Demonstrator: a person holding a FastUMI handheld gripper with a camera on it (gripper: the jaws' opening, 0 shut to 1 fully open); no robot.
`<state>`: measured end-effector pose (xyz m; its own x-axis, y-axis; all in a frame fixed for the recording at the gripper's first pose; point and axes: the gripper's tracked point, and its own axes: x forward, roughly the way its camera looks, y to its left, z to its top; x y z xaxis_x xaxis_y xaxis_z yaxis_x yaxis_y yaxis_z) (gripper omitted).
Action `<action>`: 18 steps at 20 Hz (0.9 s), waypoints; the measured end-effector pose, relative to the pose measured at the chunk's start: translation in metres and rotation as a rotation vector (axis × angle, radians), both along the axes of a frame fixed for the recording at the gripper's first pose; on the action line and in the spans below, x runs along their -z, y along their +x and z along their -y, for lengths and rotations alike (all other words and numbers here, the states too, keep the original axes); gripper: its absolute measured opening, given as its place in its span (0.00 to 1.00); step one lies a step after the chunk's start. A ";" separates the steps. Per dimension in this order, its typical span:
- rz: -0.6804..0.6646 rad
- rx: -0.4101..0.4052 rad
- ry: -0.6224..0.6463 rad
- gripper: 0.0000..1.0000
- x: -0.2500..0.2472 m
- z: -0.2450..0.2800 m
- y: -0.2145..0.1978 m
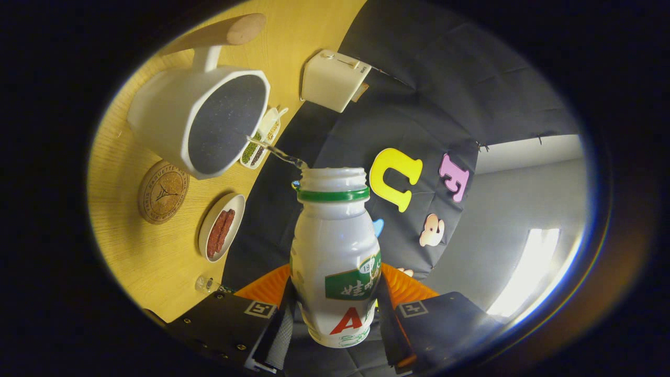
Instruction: Take the bottle from table, then pour the juice into the cup, finally place the bottle on the coaster
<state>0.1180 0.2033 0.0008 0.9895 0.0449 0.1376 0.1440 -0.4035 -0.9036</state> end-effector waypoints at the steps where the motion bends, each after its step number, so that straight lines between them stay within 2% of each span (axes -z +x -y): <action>1: 0.002 -0.007 -0.019 0.70 0.001 -0.003 0.000; 18: 0.041 -0.112 -0.306 0.70 0.015 -0.034 -0.005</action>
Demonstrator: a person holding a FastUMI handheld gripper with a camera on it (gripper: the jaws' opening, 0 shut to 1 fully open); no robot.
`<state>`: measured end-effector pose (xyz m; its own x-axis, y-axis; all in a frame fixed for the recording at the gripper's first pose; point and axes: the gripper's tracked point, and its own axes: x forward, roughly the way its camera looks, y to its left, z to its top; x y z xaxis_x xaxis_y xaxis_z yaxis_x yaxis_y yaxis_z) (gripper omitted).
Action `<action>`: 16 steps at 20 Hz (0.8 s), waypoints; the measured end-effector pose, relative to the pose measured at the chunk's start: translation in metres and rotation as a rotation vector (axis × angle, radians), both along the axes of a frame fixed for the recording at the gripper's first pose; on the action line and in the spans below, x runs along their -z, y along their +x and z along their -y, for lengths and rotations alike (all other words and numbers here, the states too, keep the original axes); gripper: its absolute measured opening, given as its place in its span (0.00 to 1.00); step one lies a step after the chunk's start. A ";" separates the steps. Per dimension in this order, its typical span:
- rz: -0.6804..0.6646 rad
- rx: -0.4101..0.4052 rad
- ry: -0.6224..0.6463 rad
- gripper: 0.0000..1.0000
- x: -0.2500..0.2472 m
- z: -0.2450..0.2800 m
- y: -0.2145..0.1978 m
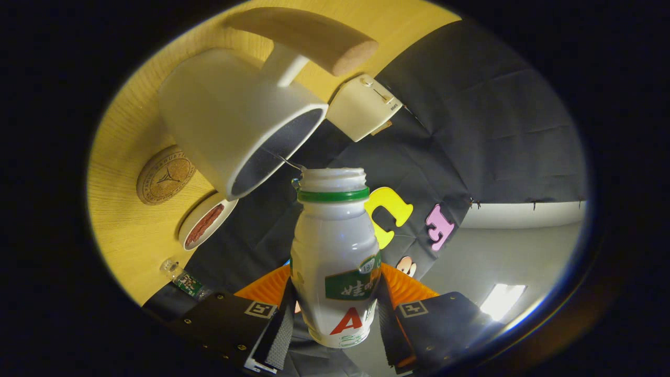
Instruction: Take the bottle from table, then pour the juice into the cup, finally place the bottle on the coaster
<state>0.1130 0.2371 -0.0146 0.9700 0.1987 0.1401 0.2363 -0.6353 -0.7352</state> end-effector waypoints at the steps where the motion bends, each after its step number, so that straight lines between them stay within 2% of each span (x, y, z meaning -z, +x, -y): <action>1: 0.000 -0.005 -0.009 0.70 0.001 -0.001 0.000; 16: 0.000 -0.024 -0.078 0.70 0.007 -0.010 -0.002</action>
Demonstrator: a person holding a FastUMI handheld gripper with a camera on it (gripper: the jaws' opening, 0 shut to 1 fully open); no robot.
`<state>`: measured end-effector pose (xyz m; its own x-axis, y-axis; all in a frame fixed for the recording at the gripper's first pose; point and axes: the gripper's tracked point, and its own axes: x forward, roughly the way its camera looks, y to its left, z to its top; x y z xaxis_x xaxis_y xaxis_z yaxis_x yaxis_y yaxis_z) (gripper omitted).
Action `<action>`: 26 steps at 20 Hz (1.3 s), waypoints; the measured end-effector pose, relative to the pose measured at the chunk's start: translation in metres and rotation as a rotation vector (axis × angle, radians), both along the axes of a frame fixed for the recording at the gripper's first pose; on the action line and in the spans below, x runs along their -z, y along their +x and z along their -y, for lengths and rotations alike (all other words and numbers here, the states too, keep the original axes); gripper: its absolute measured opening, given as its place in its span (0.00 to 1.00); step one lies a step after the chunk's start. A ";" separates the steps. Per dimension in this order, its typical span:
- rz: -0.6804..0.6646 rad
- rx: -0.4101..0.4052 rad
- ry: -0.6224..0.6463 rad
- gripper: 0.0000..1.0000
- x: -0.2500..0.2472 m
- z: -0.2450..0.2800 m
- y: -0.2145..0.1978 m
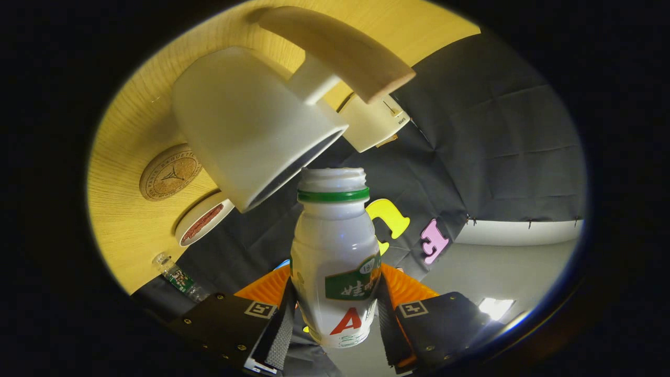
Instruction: Take the bottle from table, then pour the juice into the cup, finally place the bottle on the coaster
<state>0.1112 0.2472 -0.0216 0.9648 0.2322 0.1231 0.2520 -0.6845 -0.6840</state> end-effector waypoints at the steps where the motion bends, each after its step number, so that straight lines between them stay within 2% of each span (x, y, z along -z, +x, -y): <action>1: -0.001 -0.001 -0.004 0.69 0.001 0.000 -0.001; 7: -0.022 0.031 0.043 0.70 0.009 0.012 0.001; 10: -0.056 0.061 0.136 0.69 0.012 0.025 0.007; 21: -0.344 0.186 0.837 0.70 0.035 0.057 0.007; 26: -0.457 0.175 1.193 0.70 0.033 0.051 0.006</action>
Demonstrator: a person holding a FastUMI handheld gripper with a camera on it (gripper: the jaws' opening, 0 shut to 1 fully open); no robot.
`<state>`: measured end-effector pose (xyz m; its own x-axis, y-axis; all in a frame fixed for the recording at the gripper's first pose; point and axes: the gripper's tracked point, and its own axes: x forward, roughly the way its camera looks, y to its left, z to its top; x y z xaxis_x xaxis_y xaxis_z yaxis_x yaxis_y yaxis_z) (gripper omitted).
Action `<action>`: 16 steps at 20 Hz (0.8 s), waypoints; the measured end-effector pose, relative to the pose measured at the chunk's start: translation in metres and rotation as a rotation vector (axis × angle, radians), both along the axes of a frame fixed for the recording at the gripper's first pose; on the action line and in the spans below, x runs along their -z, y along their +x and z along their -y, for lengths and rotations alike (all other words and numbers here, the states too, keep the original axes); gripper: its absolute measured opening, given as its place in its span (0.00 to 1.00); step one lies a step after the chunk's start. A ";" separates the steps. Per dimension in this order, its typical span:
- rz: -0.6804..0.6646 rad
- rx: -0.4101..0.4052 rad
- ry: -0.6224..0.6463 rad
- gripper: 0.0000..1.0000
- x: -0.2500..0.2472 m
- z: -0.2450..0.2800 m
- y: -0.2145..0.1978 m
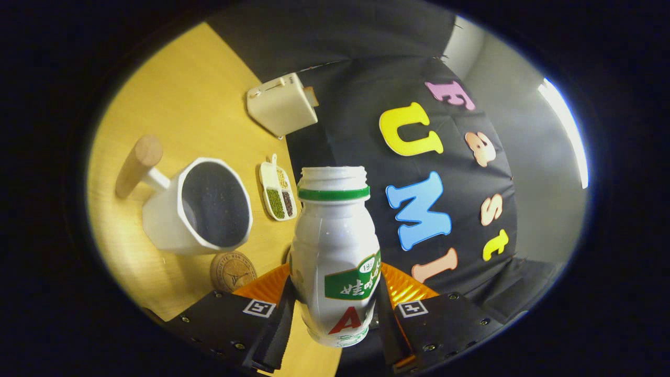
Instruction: Take the bottle from table, then pour the juice into the cup, finally place the bottle on the coaster
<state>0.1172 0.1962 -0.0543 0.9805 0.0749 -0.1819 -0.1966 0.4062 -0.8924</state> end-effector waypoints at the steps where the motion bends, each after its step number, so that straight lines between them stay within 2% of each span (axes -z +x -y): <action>1: -0.008 -0.001 0.052 0.70 -0.001 -0.001 0.000; 12: -0.153 -0.002 0.638 0.70 0.003 -0.008 0.014; 16: -0.189 0.011 0.808 0.70 0.012 -0.006 0.022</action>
